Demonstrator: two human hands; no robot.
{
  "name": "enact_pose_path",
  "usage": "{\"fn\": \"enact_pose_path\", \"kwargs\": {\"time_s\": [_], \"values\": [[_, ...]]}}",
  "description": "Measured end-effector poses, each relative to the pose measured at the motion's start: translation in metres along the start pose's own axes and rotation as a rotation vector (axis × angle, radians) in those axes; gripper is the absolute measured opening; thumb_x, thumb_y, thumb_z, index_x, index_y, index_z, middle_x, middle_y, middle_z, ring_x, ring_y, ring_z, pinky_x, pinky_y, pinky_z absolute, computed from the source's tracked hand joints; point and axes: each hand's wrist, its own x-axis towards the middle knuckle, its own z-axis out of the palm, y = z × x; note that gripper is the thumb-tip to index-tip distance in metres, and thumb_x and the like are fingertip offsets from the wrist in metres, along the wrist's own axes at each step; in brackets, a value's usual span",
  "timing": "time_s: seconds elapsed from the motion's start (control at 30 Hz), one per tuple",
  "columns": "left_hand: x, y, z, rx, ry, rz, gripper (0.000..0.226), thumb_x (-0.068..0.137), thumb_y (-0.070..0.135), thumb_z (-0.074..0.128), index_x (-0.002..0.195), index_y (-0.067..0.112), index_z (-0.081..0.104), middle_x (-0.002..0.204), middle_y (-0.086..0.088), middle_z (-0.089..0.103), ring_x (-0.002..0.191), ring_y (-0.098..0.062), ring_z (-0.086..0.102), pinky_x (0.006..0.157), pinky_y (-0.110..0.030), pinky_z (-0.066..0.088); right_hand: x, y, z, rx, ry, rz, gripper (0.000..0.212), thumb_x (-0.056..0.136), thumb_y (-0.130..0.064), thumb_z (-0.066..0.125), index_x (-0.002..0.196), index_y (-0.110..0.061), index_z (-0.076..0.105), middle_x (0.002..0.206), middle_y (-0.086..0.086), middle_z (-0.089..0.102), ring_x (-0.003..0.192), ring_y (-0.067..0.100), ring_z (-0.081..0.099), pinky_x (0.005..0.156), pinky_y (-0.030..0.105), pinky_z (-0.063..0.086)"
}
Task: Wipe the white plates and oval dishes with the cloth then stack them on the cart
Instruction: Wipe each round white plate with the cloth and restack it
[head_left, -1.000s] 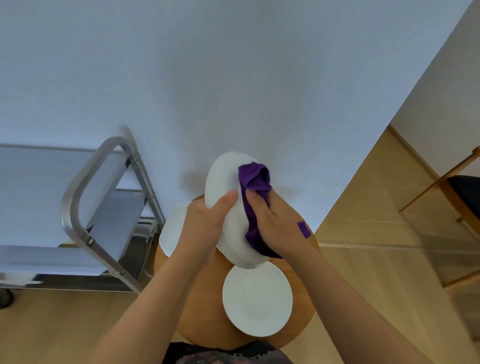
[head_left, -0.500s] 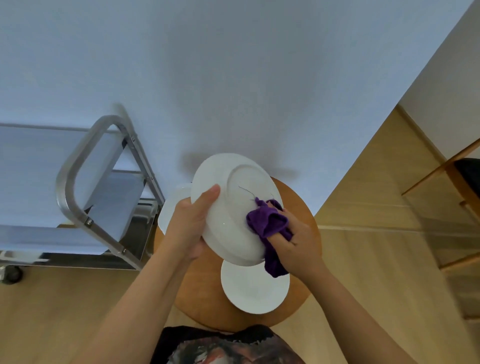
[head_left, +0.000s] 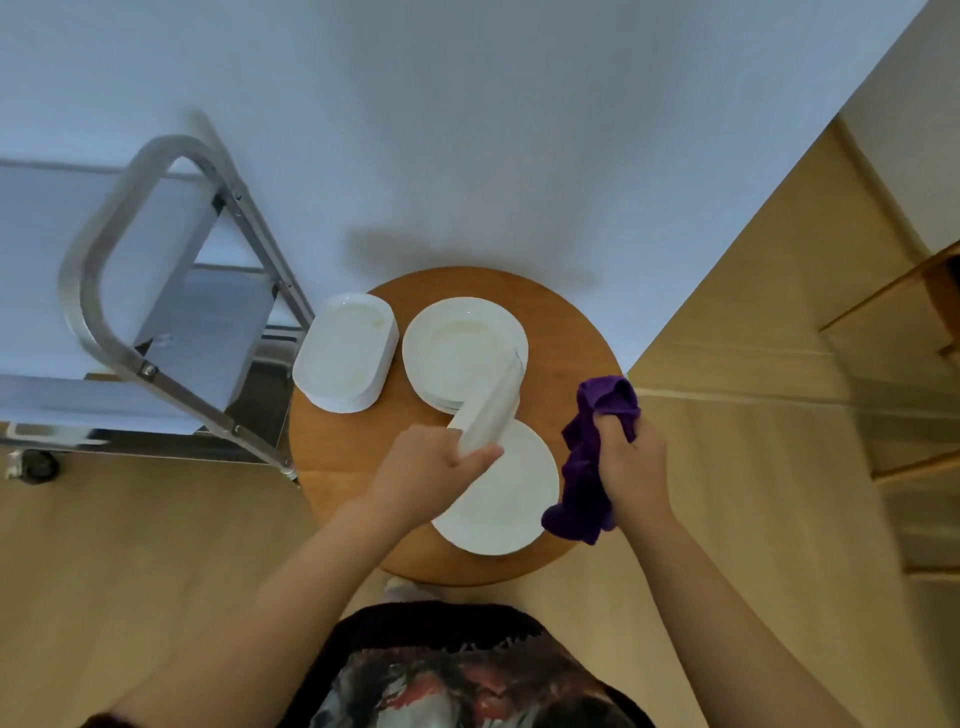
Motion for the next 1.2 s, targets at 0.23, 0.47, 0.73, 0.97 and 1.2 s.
{"fn": "enact_pose_path", "kwargs": {"time_s": [0.23,0.47,0.73,0.97,1.2], "values": [[0.003,-0.016,0.07,0.549,-0.254,0.271,0.048,0.099,0.046,0.037,0.143,0.027,0.04,0.136,0.008,0.054,0.115,-0.017,0.056,0.083,-0.025,0.051,-0.001,0.029,-0.007,0.027,-0.014,0.157,0.02,0.09,-0.028,0.054,0.074,-0.016,0.056,0.063,0.0,0.055,0.057,0.016,0.051,0.055,0.028,0.043],[0.008,-0.04,0.119,0.64,-0.399,0.33,0.046,0.101,0.03,0.039,0.146,0.02,0.032,0.143,0.0,0.047,0.123,-0.023,0.05,0.096,-0.038,0.049,0.007,0.041,-0.008,0.002,-0.04,0.192,0.019,0.09,-0.027,0.055,0.072,-0.021,0.056,0.052,-0.012,0.055,0.048,0.007,0.05,0.049,0.022,0.043],[0.012,-0.062,0.174,0.626,-0.405,0.31,0.054,0.1,0.02,0.042,0.149,0.019,0.02,0.156,-0.005,0.021,0.138,-0.03,0.026,0.112,-0.041,0.026,0.012,0.061,0.0,-0.045,-0.085,0.238,0.018,0.089,-0.026,0.055,0.072,-0.02,0.055,0.058,-0.007,0.054,0.055,0.013,0.05,0.054,0.027,0.042],[0.024,-0.08,0.2,0.614,-0.492,0.162,0.059,0.101,0.042,0.029,0.152,0.024,0.005,0.161,-0.001,0.001,0.146,-0.029,0.002,0.116,-0.051,0.007,0.021,0.076,0.01,-0.065,-0.124,0.286,0.021,0.088,-0.026,0.055,0.069,-0.021,0.052,0.052,-0.012,0.048,0.051,0.011,0.044,0.052,0.027,0.038],[0.026,-0.082,0.2,0.455,-0.565,0.075,0.075,0.093,0.059,0.036,0.152,0.022,0.007,0.161,0.001,-0.004,0.147,-0.024,-0.006,0.116,-0.05,0.002,0.027,0.077,0.015,-0.06,-0.137,0.318,0.022,0.089,-0.026,0.054,0.068,-0.019,0.05,0.055,-0.009,0.046,0.054,0.013,0.043,0.055,0.029,0.037]]}}
